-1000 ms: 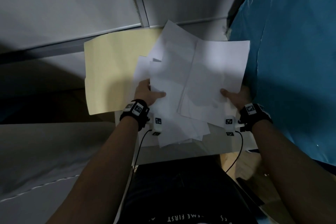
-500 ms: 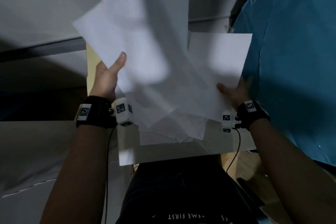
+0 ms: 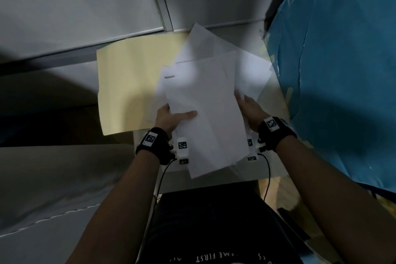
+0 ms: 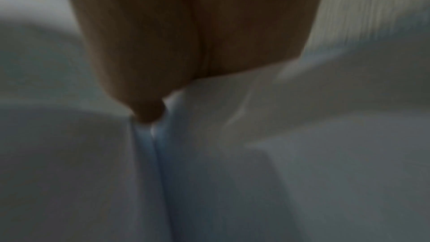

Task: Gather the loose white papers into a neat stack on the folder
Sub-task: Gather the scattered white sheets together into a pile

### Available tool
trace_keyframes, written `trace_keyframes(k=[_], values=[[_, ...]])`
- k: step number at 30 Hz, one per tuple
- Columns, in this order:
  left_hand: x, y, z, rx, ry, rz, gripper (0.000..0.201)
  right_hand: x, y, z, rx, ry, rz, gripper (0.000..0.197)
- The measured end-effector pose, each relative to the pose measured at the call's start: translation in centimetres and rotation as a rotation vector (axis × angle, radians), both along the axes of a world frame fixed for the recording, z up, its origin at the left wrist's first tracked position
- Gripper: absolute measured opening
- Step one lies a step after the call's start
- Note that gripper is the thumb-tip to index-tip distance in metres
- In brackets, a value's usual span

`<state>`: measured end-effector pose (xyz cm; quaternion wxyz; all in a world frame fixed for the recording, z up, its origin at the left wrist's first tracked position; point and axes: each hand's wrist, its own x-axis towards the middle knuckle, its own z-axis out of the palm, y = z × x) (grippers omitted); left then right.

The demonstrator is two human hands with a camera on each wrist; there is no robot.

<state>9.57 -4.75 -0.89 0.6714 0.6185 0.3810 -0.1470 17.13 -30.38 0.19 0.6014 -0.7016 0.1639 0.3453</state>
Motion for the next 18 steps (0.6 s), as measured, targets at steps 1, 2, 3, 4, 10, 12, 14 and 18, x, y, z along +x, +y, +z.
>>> trace_keyframes(k=[1,2,3,4,10,12,14,18], values=[[-0.1,0.2,0.1,-0.032,0.005,-0.014,0.066,0.2,0.2,0.5,0.023,0.057,-0.053,0.065],[-0.1,0.3,0.1,-0.061,0.008,-0.008,0.063,0.2,0.3,1.1,0.039,0.076,-0.075,0.07],[-0.2,0.4,0.1,-0.088,0.008,0.005,0.06,0.1,0.4,1.5,0.064,0.059,-0.048,0.071],[-0.2,0.3,0.1,-0.097,0.007,0.013,0.059,0.0,0.6,1.7,0.082,0.019,0.018,0.068],[-1.4,1.0,-1.4,0.07,-0.037,0.057,0.059,0.4,0.0,-1.7,-0.289,-0.377,0.092,0.037],[-2.1,1.7,-2.1,0.142,-0.04,0.097,0.061,1.0,-1.1,-2.9,-0.432,-0.383,-0.175,0.05],[-2.9,2.1,-3.0,0.196,-0.04,0.108,0.062,1.6,-1.6,-3.6,-0.509,-0.308,-0.158,0.072],[-3.5,2.1,-3.9,0.26,-0.023,0.1,0.066,3.5,0.2,-3.7,-0.533,-0.207,-0.063,0.103]])
